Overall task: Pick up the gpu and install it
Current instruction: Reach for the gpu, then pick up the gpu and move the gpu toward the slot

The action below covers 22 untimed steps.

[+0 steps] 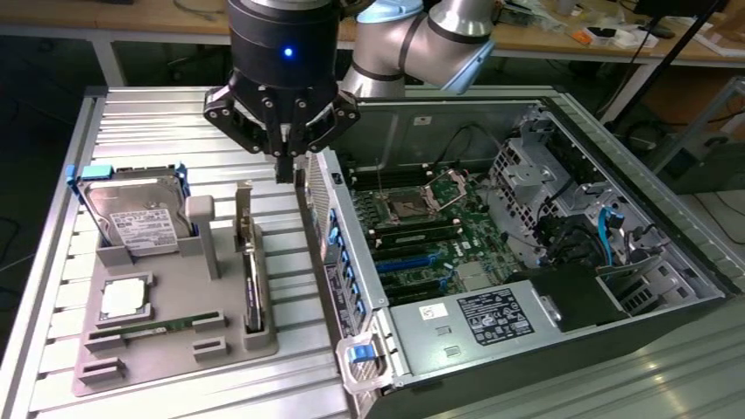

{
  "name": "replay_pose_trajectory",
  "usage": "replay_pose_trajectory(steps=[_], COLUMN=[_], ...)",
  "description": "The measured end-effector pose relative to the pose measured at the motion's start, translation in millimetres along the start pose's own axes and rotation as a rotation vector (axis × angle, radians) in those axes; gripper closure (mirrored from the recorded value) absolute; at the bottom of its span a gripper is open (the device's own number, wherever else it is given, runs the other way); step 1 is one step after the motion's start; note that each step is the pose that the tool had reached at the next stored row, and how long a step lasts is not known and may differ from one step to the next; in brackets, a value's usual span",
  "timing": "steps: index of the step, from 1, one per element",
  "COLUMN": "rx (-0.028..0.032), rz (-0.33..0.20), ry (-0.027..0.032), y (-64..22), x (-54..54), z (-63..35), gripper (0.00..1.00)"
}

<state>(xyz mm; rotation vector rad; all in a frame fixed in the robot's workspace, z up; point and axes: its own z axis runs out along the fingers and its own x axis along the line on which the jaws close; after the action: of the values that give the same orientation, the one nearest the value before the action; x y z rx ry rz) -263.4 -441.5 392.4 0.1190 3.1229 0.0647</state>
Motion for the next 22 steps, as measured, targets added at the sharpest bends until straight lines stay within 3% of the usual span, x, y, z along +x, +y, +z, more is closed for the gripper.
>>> replay_pose_trajectory(steps=[13, 22], rx=[-0.0001, -0.0002], rz=[0.000, 0.000], ry=[-0.0001, -0.0001], y=[-7.2, -7.6], x=[26.0, 27.2], z=[-0.2, -0.2], gripper=[0.89, 0.89])
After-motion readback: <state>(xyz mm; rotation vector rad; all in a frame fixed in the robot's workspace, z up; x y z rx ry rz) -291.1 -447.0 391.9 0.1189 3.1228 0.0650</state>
